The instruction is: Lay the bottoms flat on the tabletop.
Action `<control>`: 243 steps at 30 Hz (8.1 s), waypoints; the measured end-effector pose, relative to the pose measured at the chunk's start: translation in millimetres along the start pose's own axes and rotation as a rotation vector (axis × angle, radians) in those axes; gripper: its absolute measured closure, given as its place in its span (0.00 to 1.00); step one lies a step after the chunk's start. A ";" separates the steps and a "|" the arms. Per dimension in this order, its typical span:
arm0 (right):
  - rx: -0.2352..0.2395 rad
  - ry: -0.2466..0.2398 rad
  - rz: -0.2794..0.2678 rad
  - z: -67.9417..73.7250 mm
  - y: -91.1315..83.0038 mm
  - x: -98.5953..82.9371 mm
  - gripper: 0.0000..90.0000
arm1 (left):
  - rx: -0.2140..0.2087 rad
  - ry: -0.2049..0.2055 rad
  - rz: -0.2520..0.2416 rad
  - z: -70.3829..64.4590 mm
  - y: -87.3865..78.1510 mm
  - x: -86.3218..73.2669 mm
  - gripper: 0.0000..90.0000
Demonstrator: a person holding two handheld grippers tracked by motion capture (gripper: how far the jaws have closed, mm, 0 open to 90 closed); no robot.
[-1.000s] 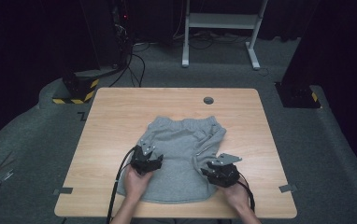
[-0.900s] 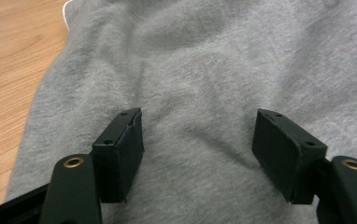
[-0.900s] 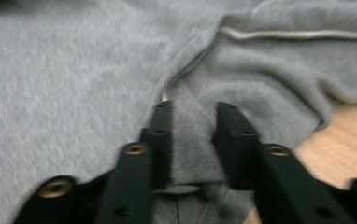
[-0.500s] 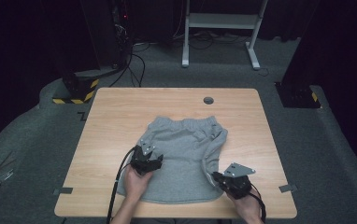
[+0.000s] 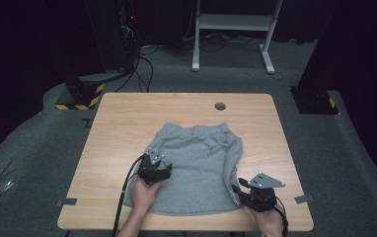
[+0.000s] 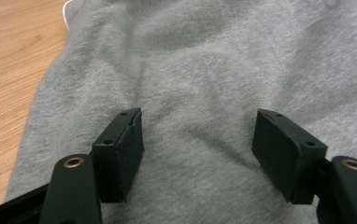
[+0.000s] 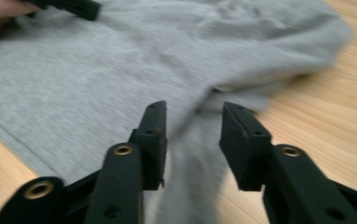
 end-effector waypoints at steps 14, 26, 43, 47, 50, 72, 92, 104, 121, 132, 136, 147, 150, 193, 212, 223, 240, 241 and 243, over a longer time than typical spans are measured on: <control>-0.181 0.031 0.086 -27.0 -1.3 -12.1 0.96 | 0.001 -0.001 -0.001 0.0 0.1 0.0 0.37; -0.140 0.138 0.065 -71.2 1.8 -1.3 0.71 | 0.001 -0.001 -0.001 0.0 0.2 0.1 0.37; -0.162 0.120 0.178 -99.1 56.4 40.4 0.97 | 0.001 -0.001 -0.001 0.0 0.2 0.1 0.37; -0.130 0.018 0.124 -72.9 38.4 46.8 0.98 | 0.002 0.000 -0.001 0.0 0.2 0.1 0.37; -0.081 -0.031 0.157 -52.3 41.4 41.8 0.97 | 0.003 0.000 -0.001 0.0 0.2 0.1 0.37; -0.045 0.235 0.201 -105.4 97.8 81.1 0.75 | 0.000 -0.001 0.001 0.1 0.0 0.0 0.37; -0.284 0.193 0.243 -138.6 89.1 84.9 0.70 | 0.001 0.001 -0.001 0.0 0.1 0.1 0.37; -0.157 0.023 0.143 -68.8 33.3 22.5 0.74 | 0.002 0.003 -0.001 -0.3 0.1 0.1 0.37; 0.055 -0.100 0.119 -18.9 61.6 34.4 0.72 | -0.002 0.000 -0.002 -1.2 -0.6 -0.9 0.37; 0.102 -0.228 0.175 1.3 52.1 9.9 0.78 | -0.028 0.008 0.008 -3.5 -4.7 -0.4 0.40; 0.049 -0.175 0.120 -6.5 50.7 20.7 0.72 | -0.011 0.013 0.001 4.1 -11.5 14.0 0.42; 0.007 -0.097 0.135 -15.2 90.0 68.9 0.73 | 0.005 0.027 0.016 20.5 5.0 58.8 0.49; 0.010 -0.084 0.154 -15.3 96.4 68.8 0.73 | 0.025 0.045 0.063 20.7 17.0 64.1 0.52; -0.263 0.125 0.189 -116.9 95.2 91.5 0.97 | 0.067 -0.105 0.064 72.7 22.4 58.0 0.94; -0.127 0.094 0.087 -80.0 45.5 52.5 0.65 | -0.023 -0.053 0.017 52.4 -34.6 4.9 0.55; -0.056 -0.014 0.143 -34.7 60.9 31.6 0.64 | -0.082 0.063 0.089 5.5 -30.7 -24.7 0.57; 0.019 -0.113 0.121 4.8 61.0 25.2 0.70 | -0.174 0.137 0.029 -30.0 -45.9 -31.7 0.61; 0.023 -0.121 0.119 8.6 62.8 27.5 0.69 | -0.171 0.154 0.032 -33.8 -44.7 -30.1 0.60; 0.035 -0.139 0.114 14.8 68.1 31.6 0.69 | -0.187 0.170 0.043 -42.9 -39.8 -28.0 0.60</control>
Point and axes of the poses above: each handheld gripper's, and its own axes: y roughly forward along the jaws, x roughly out of its top, z roughly to its left, the point moved 2 cm from there along y, roughly forward along the jaws, and after that the axes turned 14 degrees about z, right-handed, at the moved point
